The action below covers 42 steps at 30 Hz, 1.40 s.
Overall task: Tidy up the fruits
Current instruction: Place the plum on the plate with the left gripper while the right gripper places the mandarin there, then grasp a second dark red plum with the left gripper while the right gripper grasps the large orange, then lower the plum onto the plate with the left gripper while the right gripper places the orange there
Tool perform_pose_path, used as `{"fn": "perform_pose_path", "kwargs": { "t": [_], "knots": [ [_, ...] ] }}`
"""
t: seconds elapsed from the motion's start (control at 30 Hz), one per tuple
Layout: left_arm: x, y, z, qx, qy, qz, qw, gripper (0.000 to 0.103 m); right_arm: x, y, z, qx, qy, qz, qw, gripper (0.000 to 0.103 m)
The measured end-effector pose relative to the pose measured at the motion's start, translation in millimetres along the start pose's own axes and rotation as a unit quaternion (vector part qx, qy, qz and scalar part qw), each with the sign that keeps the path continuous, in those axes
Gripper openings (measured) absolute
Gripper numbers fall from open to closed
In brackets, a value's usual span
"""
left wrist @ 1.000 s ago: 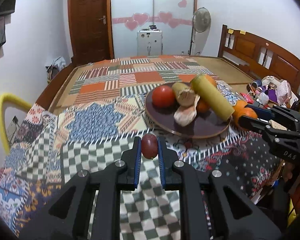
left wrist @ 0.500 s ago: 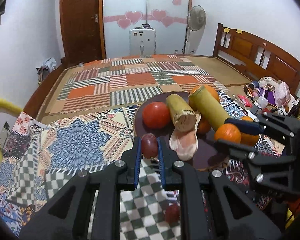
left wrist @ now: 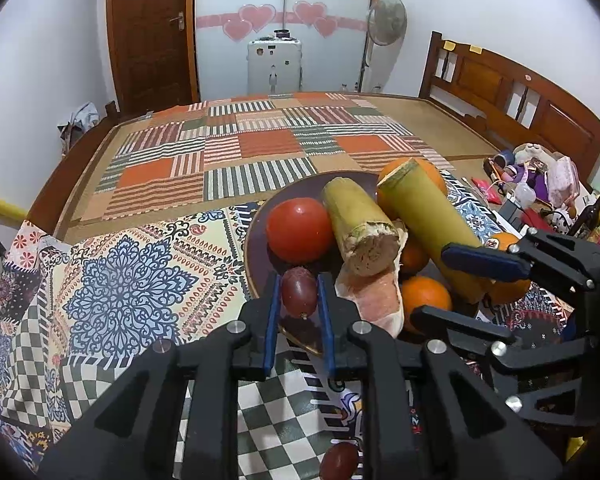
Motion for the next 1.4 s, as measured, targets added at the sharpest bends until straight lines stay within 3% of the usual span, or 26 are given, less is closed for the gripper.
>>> {"fn": "perform_pose_path", "kwargs": {
  "t": [0.27, 0.5, 0.63, 0.87, 1.1, 1.17, 1.23, 1.4],
  "knots": [
    [-19.0, -1.1, -0.5, -0.005, 0.017, 0.000, 0.9999, 0.025, -24.0, 5.9, -0.5, 0.008, 0.023, 0.007, 1.000, 0.044],
    [-51.9, 0.3, 8.4, -0.010, 0.033, -0.001, 0.9994, 0.029, -55.7, 29.8, 7.2, 0.023, 0.035, 0.039, 0.998, 0.045],
    [-64.4, 1.4, 19.9, -0.005, 0.036, -0.011, 0.9993, 0.029, -67.5, 53.3, 20.5, 0.038, 0.030, 0.069, 0.996, 0.056],
    [-69.1, -2.3, 41.5, -0.017, 0.026, -0.014, 0.9994, 0.029, -57.8, 78.5, 41.7, 0.066, -0.005, 0.085, 0.994, 0.057],
    [-58.0, -4.5, 63.3, -0.023, -0.002, -0.015, 0.9996, 0.029, -38.2, 74.2, 48.8, 0.070, -0.022, 0.064, 0.995, 0.057],
    [-57.1, -3.6, 67.7, -0.019, -0.005, -0.015, 0.9997, 0.032, -31.4, 74.8, 51.9, 0.071, -0.030, 0.065, 0.995, 0.058],
    [-57.2, -2.8, 71.8, -0.017, -0.006, -0.015, 0.9997, 0.045, -27.0, 75.9, 52.6, 0.069, -0.032, 0.072, 0.995, 0.060],
    [-57.5, 2.3, 79.4, -0.008, -0.007, -0.016, 0.9998, 0.049, -21.9, 82.4, 53.5, 0.078, -0.043, 0.074, 0.993, 0.061]
  ]
}}
Point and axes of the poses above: each gripper's, at about its wrist camera, not at the fingertips, and x roughly the way its jaws point, y to its right, z to its underside, the point moved 5 cm from there along x, roughly the way its jaws point, and after that the axes turned 2 degrees about z, right-handed, at the moved point
